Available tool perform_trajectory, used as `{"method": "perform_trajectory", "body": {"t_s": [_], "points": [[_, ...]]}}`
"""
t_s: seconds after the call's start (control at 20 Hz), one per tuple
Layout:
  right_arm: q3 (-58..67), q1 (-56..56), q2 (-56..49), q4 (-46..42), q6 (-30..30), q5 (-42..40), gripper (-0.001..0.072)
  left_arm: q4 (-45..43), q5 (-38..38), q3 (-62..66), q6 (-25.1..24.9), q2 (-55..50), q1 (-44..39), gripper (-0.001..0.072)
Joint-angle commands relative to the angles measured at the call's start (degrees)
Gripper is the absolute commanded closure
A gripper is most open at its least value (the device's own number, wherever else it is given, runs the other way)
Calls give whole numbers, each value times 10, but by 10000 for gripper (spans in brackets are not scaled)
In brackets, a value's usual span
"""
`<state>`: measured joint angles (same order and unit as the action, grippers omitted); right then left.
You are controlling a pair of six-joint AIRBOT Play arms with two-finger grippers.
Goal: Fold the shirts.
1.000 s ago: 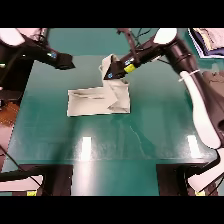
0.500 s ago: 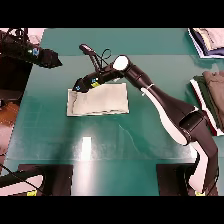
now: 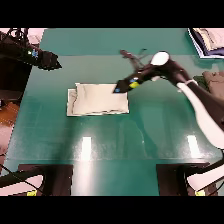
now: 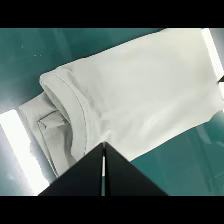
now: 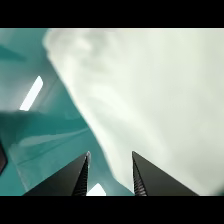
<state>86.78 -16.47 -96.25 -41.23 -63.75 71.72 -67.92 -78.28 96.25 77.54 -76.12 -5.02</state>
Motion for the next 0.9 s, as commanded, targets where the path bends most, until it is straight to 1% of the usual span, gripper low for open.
{"method": "perform_trajectory", "body": {"t_s": [0.0, 0.05, 0.1, 0.25, 0.35, 0.4, 0.45, 0.55, 0.6, 0.65, 0.7, 0.75, 0.8, 0.85], "points": [[-126, 80, 55, 2, -3, -37, 215, 0, 4, 0, 0, -1, 0, 684], [-146, 90, 57, 16, -3, -49, 44, 1, 10, 0, 0, -1, 0, 683], [-165, 97, 57, 35, -3, -64, 10, 2, 14, 0, 0, -1, 0, 683], [-190, 92, 30, 88, -3, -103, 17, 10, 22, 0, 0, -1, 0, 683], [-184, 75, -4, 117, -3, -110, 19, 10, 23, 0, 0, -1, 0, 683], [-174, 62, -22, 122, -3, -109, 23, 10, 23, 0, 0, -1, 0, 683], [-158, 46, -41, 127, -3, -109, 62, 10, 23, 0, 0, -1, 0, 683], [-120, 17, -75, 133, -3, -113, 63, 10, 22, 0, 0, -1, 0, 683], [-98, 2, -92, 133, -3, -114, 76, 10, 21, 0, 0, -1, 0, 683], [-76, -12, -107, 133, -3, -114, 142, 10, 20, 0, 0, -1, 0, 683], [-58, -22, -118, 133, -3, -116, 183, 10, 17, 0, 0, -1, 0, 683], [-41, -31, -126, 132, -3, -118, 278, 10, 15, 0, 0, -1, 0, 683], [-29, -36, -130, 132, -2, -122, 415, 10, 13, 0, 0, -1, 0, 683], [-20, -38, -132, 131, 1, -126, 618, 10, 11, 0, 0, -1, 0, 683]]}}
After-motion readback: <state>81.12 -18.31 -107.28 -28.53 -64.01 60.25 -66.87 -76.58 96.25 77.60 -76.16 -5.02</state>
